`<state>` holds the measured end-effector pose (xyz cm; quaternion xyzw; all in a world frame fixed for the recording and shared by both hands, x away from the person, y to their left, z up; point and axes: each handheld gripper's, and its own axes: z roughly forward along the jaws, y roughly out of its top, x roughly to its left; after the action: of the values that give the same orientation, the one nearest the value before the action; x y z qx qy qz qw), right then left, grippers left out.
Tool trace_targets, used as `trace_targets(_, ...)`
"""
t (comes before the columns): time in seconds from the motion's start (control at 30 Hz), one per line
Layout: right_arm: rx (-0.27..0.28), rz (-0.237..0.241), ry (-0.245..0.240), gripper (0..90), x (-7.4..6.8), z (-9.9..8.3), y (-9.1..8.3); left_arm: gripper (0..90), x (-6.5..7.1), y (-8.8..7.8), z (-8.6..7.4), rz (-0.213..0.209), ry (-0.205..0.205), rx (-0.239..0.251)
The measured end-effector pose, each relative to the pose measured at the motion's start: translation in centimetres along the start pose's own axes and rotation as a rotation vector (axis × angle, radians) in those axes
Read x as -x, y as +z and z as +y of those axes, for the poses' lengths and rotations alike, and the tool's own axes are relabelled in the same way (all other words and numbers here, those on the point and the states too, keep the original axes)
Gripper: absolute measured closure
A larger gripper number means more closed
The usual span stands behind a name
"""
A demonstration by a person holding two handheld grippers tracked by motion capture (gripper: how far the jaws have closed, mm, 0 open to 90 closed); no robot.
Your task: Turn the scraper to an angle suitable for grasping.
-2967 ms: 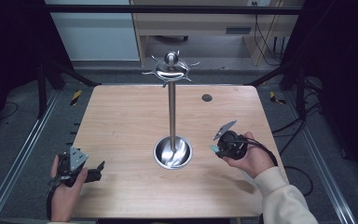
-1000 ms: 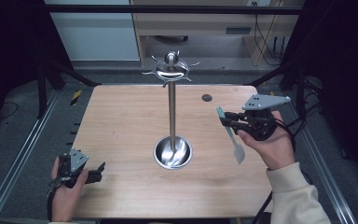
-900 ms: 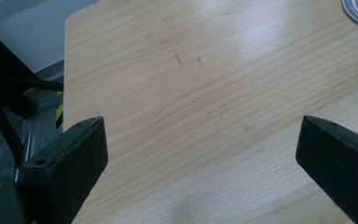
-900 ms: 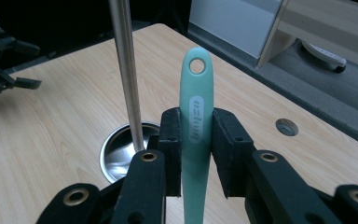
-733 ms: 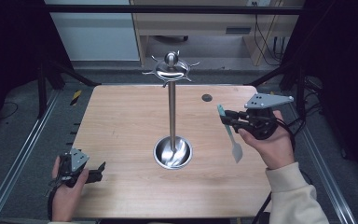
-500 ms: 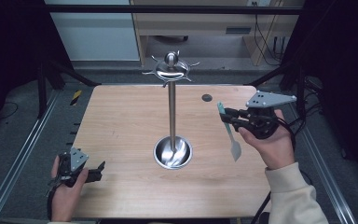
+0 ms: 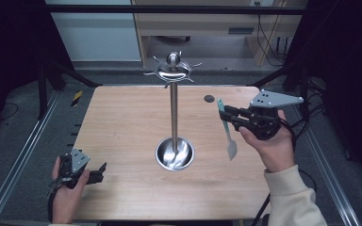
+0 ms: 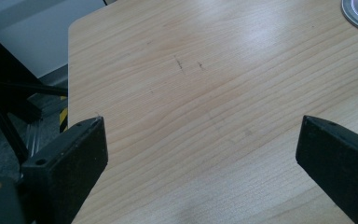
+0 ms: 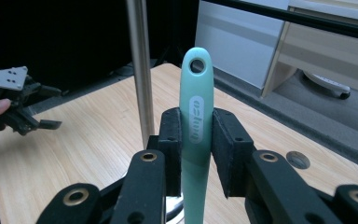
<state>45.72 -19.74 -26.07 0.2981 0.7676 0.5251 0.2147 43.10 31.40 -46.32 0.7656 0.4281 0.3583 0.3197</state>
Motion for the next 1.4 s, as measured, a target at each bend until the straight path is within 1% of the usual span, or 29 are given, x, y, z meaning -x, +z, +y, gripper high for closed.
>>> trace_targets(0.23,0.005,0.013,0.004,74.1,-0.2,0.5,0.2,1.8,-0.1,-0.1,0.0,-0.001,0.001,0.002)
trace_targets(0.33,0.02,0.018,0.013,74.2,-0.3,0.7,0.4,1.8,-0.1,0.0,0.0,0.001,-0.001,0.0)
trace_targets(0.43,0.028,0.018,0.011,74.2,-0.4,0.9,0.4,1.8,-0.1,0.0,0.0,0.0,-0.002,0.001)
trace_targets(0.5,0.033,0.026,0.013,74.1,-0.5,1.0,0.4,1.8,-0.1,0.0,0.0,-0.001,0.001,0.0)
trace_targets(0.53,0.036,0.039,0.021,74.1,-0.5,1.2,0.4,1.8,0.0,-0.1,0.0,-0.002,0.002,0.001)
trace_targets(0.8,0.043,0.035,0.015,74.2,-0.7,1.6,0.5,1.8,0.0,-0.1,0.1,-0.001,0.004,0.002)
trace_targets(0.9,0.055,0.031,0.018,74.2,-0.7,1.8,0.4,1.8,-0.1,0.0,0.0,0.0,0.004,0.001)
trace_targets(1.03,0.073,0.04,0.025,74.1,-0.7,2.1,0.3,1.8,0.0,0.0,0.1,-0.001,0.006,0.0)
trace_targets(1.1,0.09,0.054,0.037,74.1,-0.6,2.4,0.0,1.8,0.0,-0.1,0.1,-0.001,0.007,0.0)
trace_targets(1.2,0.093,0.055,0.036,74.1,-0.6,2.7,0.0,1.8,0.0,-0.1,0.0,0.001,0.009,-0.001)
trace_targets(1.27,0.098,0.055,0.027,74.1,-0.7,3.0,0.0,1.8,0.0,-0.2,0.1,0.001,0.007,0.001)
trace_targets(1.4,0.106,0.061,0.026,74.2,-1.0,3.3,0.1,1.8,0.0,-0.1,0.1,0.0,0.01,-0.001)
